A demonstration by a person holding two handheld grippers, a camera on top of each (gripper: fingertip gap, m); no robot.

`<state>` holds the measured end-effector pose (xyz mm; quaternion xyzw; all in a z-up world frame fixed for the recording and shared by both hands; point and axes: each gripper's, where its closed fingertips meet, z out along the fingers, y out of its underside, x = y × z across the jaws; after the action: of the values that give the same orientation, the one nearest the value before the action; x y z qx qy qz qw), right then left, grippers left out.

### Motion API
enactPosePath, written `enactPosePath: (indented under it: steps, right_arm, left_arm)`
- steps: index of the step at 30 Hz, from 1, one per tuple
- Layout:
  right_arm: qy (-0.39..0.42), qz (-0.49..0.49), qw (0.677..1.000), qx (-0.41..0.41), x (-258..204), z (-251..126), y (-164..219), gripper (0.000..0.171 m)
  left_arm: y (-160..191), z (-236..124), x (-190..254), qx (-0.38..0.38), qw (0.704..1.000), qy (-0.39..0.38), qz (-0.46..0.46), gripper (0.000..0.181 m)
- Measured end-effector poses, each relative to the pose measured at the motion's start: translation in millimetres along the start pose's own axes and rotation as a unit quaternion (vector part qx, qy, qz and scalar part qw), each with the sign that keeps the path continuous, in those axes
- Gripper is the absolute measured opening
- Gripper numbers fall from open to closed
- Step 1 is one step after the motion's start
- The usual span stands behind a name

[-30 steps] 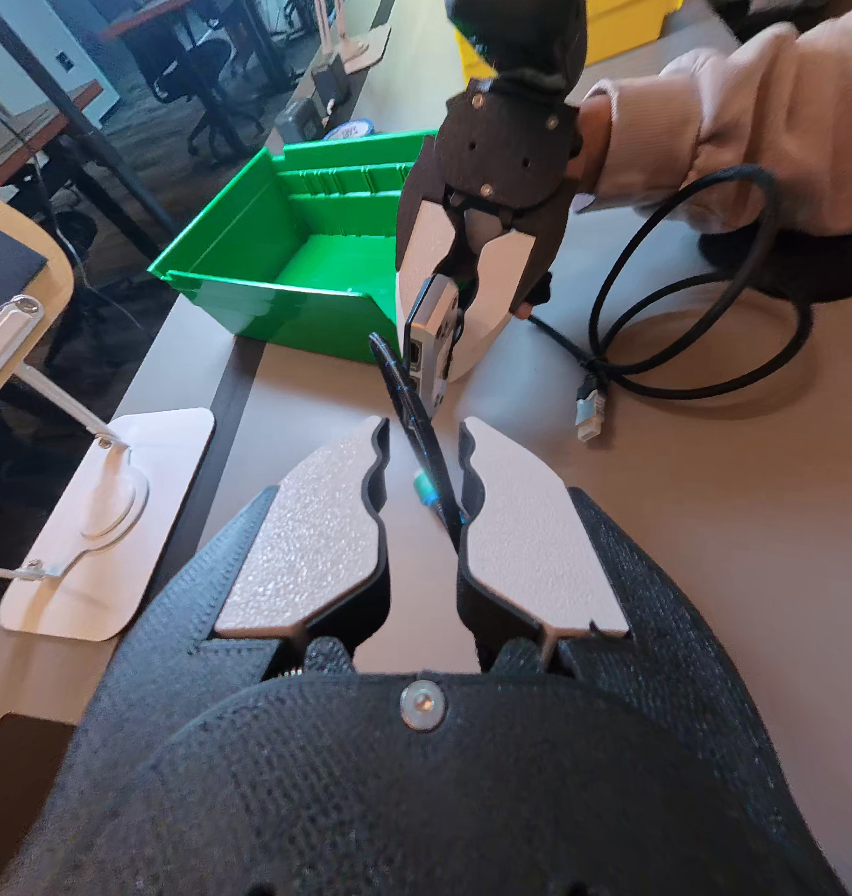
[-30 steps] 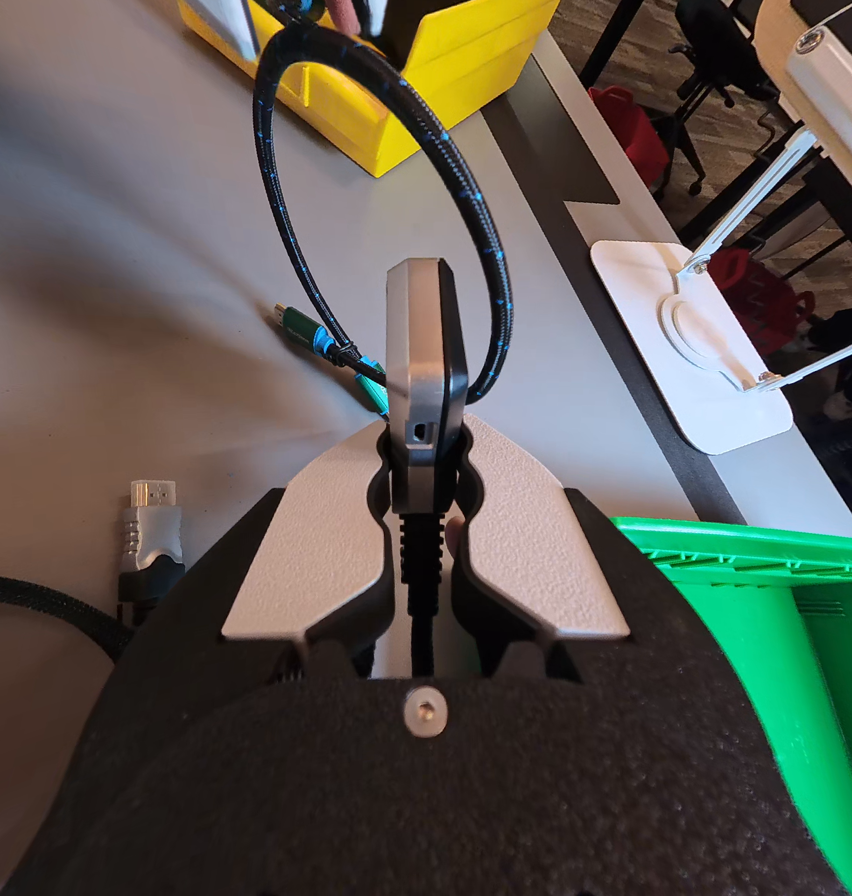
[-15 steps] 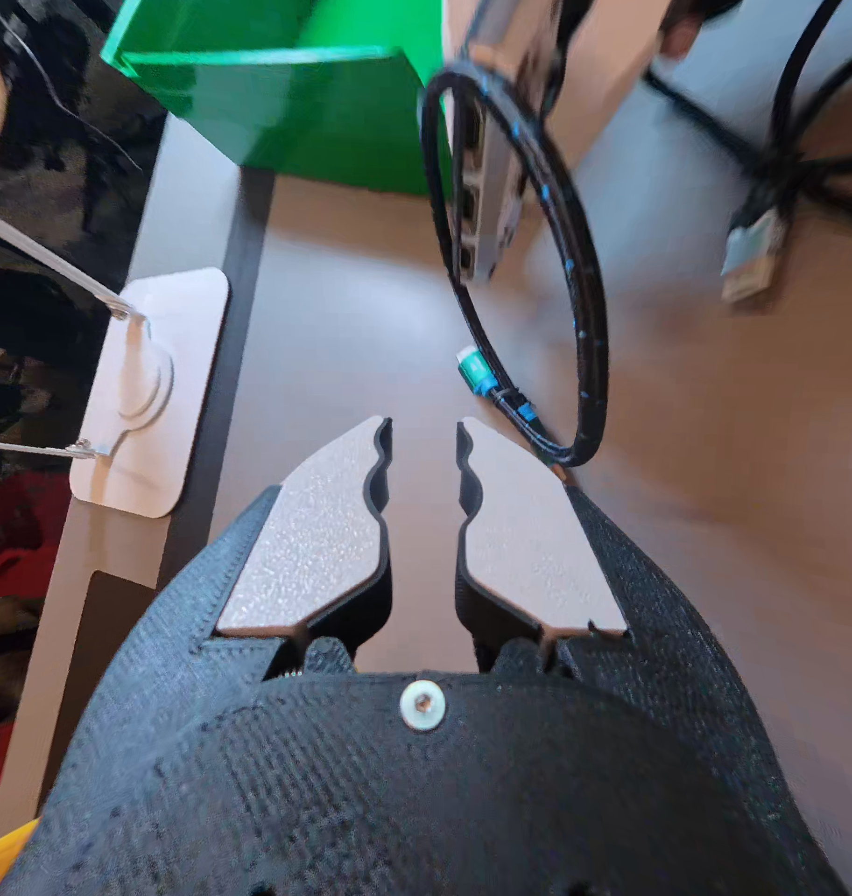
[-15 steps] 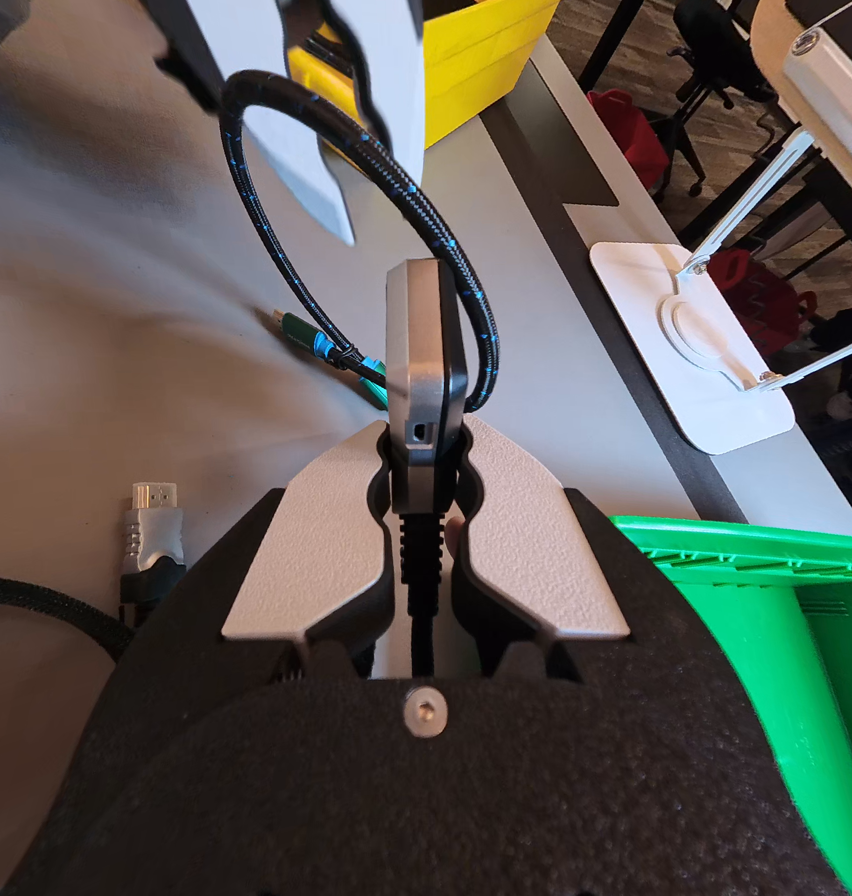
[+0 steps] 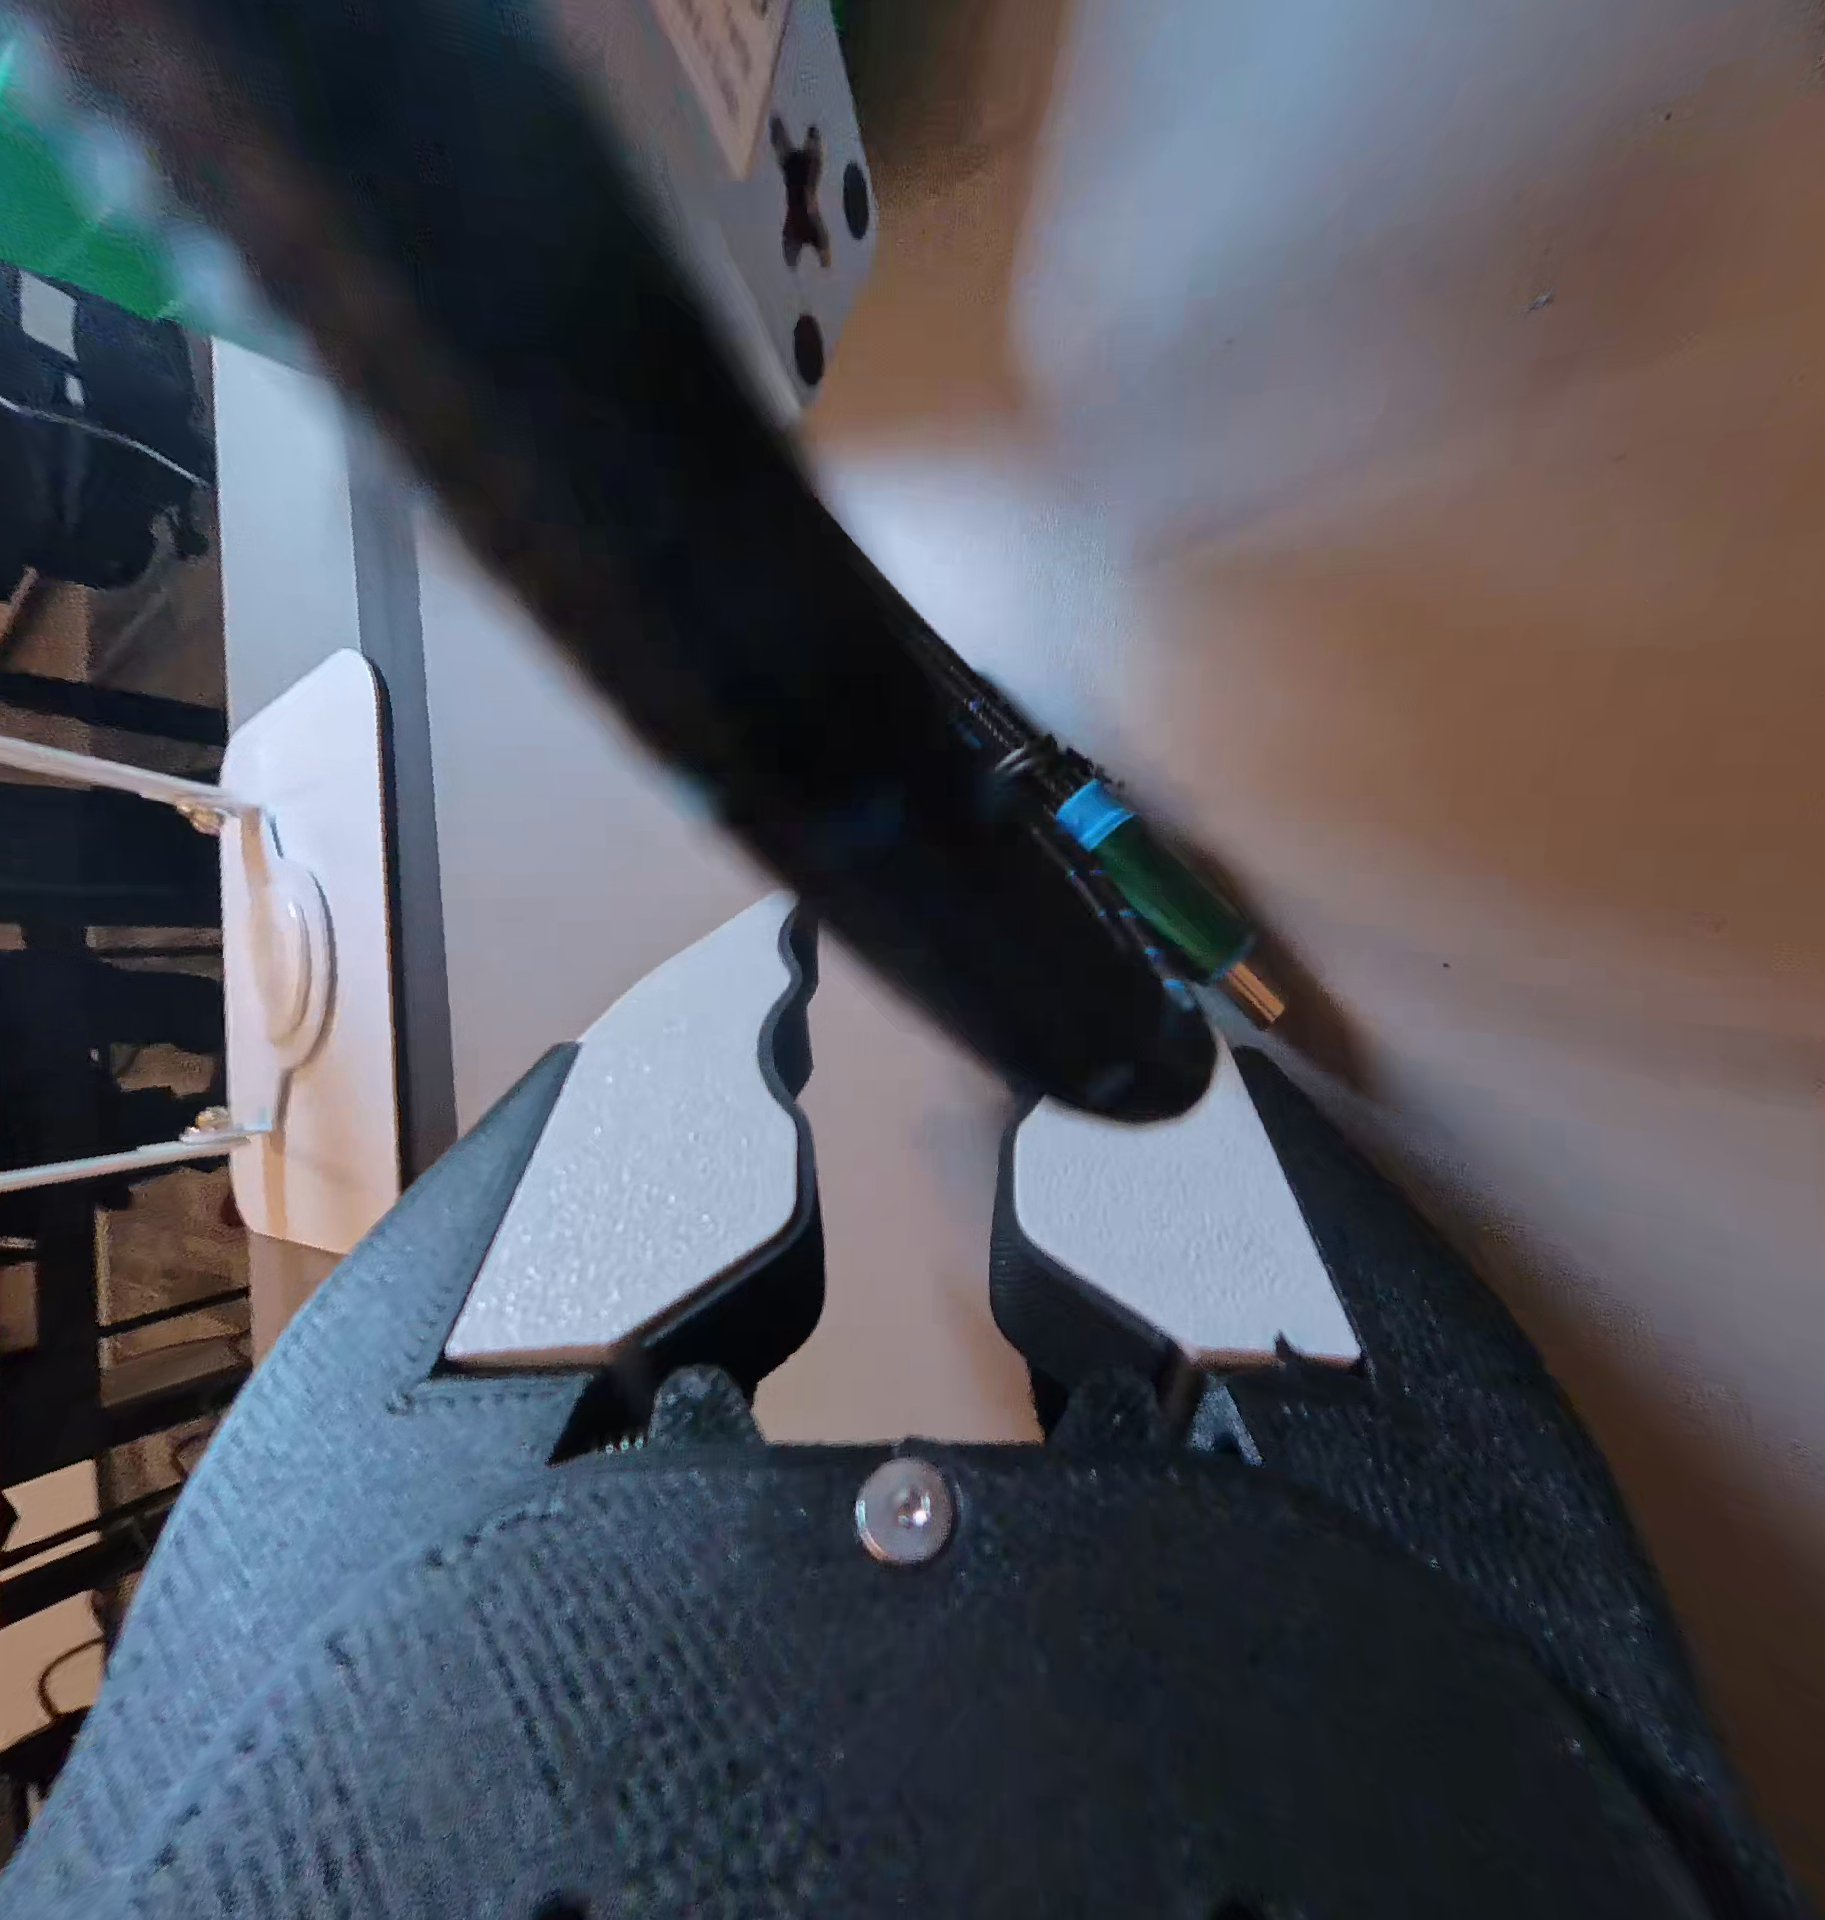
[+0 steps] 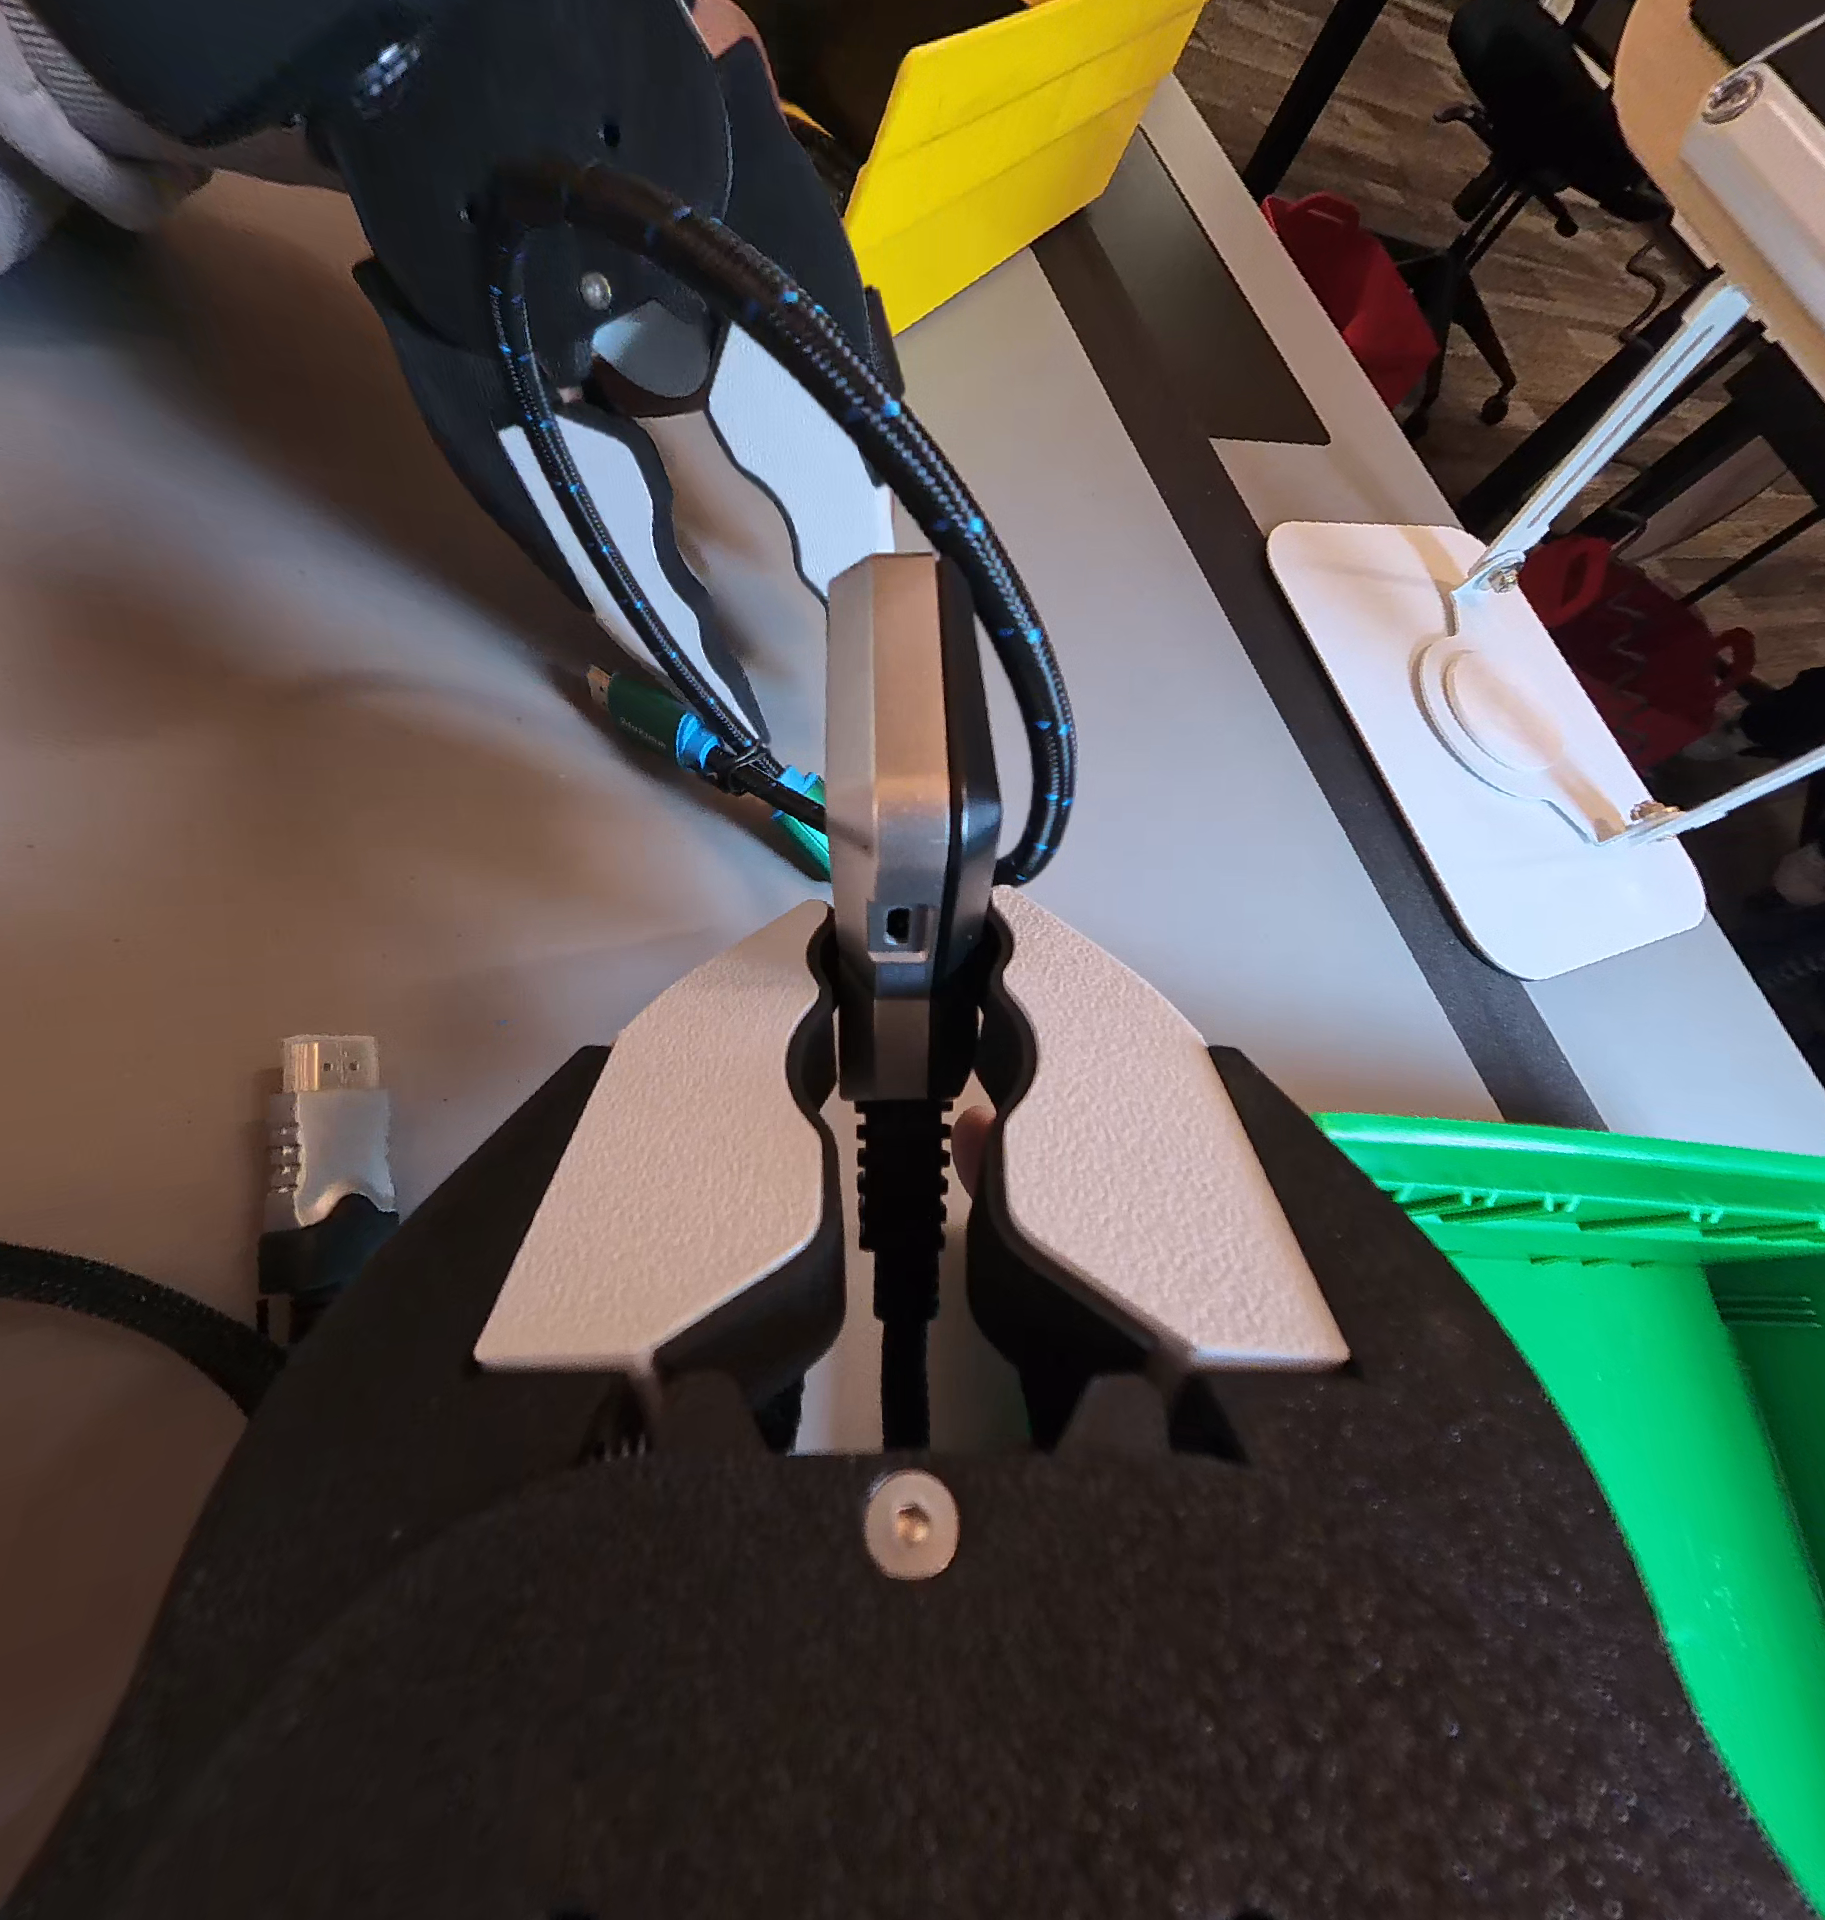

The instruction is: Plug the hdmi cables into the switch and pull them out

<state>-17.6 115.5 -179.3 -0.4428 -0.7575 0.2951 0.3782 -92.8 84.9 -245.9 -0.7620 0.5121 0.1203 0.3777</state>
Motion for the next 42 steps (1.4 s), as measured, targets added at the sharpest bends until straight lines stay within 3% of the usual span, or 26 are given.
enactPosePath:
  steps: [15,20,28,33,38,42]
  right_arm:
    - [-0.007,0.006,1.0,0.005,-1,2,-1,0.022]
    - [-0.007,0.009,1.0,0.007,-1,1,-2,0.022]
    - [-0.006,0.012,1.0,0.009,0,-1,-1,0.023]
    - [-0.006,0.013,1.0,0.01,1,-1,-1,0.023]
    - [-0.007,0.015,1.0,0.01,1,-2,0,0.023]
    - [-0.005,0.014,1.0,0.008,1,-1,0,0.023]
  left_arm:
    - [-42,23,6,0.072,0.994,-0.033,0.08,0.024]
    - [-54,33,11,0.098,0.992,-0.045,0.072,0.005]
    - [-51,14,-4,0.124,0.991,-0.043,-0.004,0.0]
    - [-51,-26,-31,0.18,0.976,-0.043,-0.117,0.0]
    - [-88,-78,-41,0.248,0.952,0.007,-0.181,0.018]
    - [-120,-85,-19,0.231,0.937,0.099,-0.241,0.059]
